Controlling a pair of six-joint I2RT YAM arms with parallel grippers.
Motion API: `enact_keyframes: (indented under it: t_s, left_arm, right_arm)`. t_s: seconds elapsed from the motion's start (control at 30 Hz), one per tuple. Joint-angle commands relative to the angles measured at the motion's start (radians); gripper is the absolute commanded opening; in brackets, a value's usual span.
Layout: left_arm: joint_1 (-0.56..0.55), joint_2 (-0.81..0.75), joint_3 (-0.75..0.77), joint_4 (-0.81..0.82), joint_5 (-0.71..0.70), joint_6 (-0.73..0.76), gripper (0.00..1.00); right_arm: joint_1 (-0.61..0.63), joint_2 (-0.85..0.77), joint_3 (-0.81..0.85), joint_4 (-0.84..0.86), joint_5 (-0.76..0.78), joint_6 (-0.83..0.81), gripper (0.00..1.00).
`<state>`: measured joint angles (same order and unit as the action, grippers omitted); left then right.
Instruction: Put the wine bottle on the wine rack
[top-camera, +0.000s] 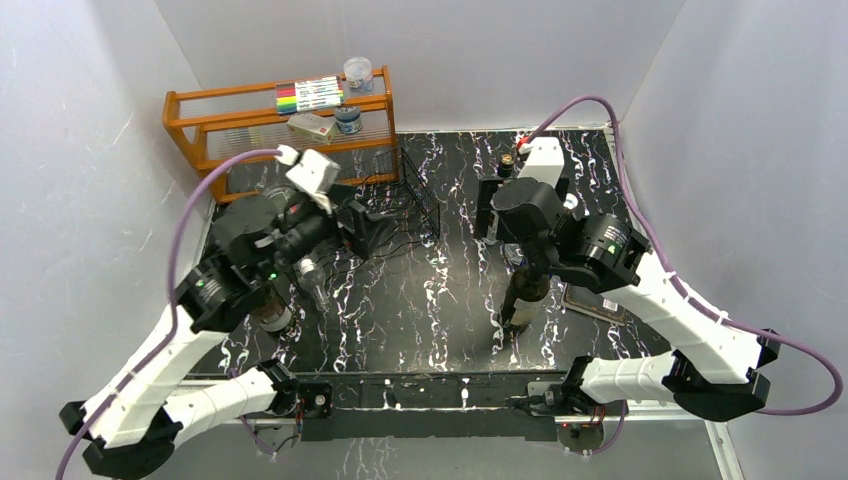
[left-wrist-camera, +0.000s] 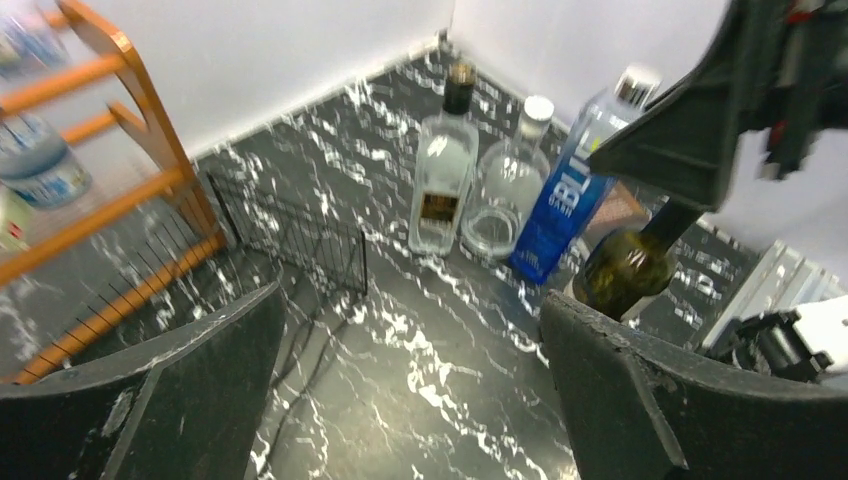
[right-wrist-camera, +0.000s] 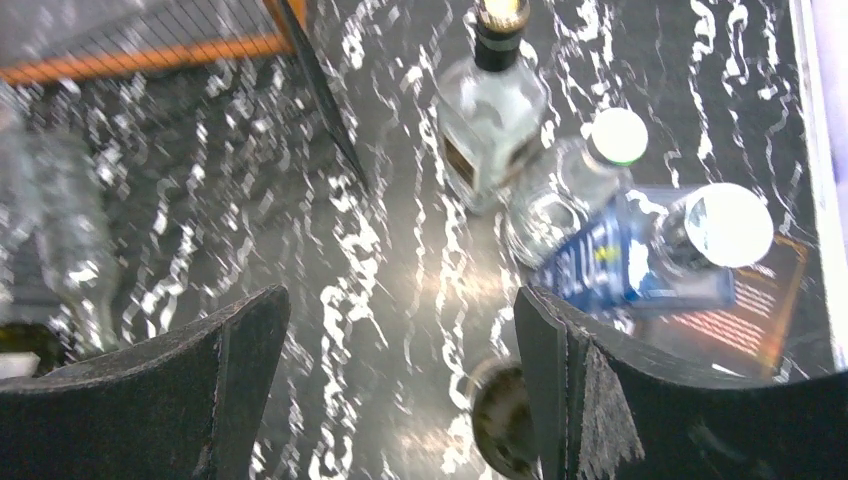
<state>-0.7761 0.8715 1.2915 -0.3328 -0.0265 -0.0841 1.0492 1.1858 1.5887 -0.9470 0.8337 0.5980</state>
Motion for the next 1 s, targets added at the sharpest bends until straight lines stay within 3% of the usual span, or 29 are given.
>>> enact_keyframes:
  t_s: [0.0, 0.23, 0.37, 0.5, 0.97]
  left_arm:
    - [0.001, 0.014, -0.09, 0.059, 0.027, -0.034, 0.98]
    - [0.002, 0.06, -0.196, 0.064, -0.054, -0.07, 0.98]
    - [0.001, 0.073, -0.221, 0.09, -0.015, -0.104, 0.98]
    - [0.002, 0.073, -0.233, 0.094, -0.013, -0.118, 0.98]
    - [0.001, 0.074, -0.282, 0.124, -0.017, -0.112, 0.98]
  right_arm:
    - [-0.01, -0.039, 0.04, -0.216, -0.066, 0.024, 0.93]
    - [-0.024, -0.055, 0.0, -0.381, -0.033, 0.151, 0.97]
    - [-0.077, -0.047, -0.055, -0.308, -0.077, 0.086, 0.98]
    - [-0.218, -0.025, -0.082, -0.274, -0.143, 0.011, 0.98]
    - [-0.262, -0.147, -0.192, -0.19, -0.407, 0.014, 0.81]
